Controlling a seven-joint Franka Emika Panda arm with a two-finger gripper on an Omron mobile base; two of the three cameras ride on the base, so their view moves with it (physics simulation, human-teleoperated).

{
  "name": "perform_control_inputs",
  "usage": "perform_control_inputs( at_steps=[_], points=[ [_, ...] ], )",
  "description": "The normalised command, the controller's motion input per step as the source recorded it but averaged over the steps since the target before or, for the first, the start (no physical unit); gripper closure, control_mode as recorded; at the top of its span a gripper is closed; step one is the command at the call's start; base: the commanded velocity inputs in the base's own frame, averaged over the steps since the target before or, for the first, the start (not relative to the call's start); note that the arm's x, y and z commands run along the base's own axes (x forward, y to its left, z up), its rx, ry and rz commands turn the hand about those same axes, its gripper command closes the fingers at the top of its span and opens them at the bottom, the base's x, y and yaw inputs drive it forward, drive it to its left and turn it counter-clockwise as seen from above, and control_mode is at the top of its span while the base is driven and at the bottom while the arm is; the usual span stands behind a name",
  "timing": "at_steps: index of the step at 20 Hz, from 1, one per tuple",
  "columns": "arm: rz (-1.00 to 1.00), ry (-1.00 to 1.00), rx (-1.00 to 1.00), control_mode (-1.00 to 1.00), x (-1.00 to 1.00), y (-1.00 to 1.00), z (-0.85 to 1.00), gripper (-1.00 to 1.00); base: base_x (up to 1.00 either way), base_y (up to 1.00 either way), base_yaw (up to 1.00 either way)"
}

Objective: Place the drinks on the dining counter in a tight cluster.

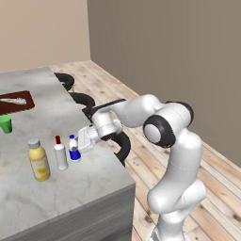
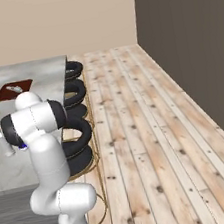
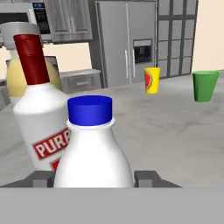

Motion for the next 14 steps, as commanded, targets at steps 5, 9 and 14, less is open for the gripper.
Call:
perform_control_inputs(
  at_steps=[5, 9, 14],
  points=[
    [0.0, 0.0, 0.09, -1.0, 0.0, 0.0, -0.12, 1.0, 0.0, 0.0, 0.0],
    [0.0, 0.0, 0.0, -1.0, 0.0, 0.0, -0.01, 1.0, 0.0, 0.0, 0.0],
    [0.0, 0.0, 0.0, -1.0, 0.0, 0.0, 0.0, -1.0, 0.0, 0.0, 0.0]
  ],
)
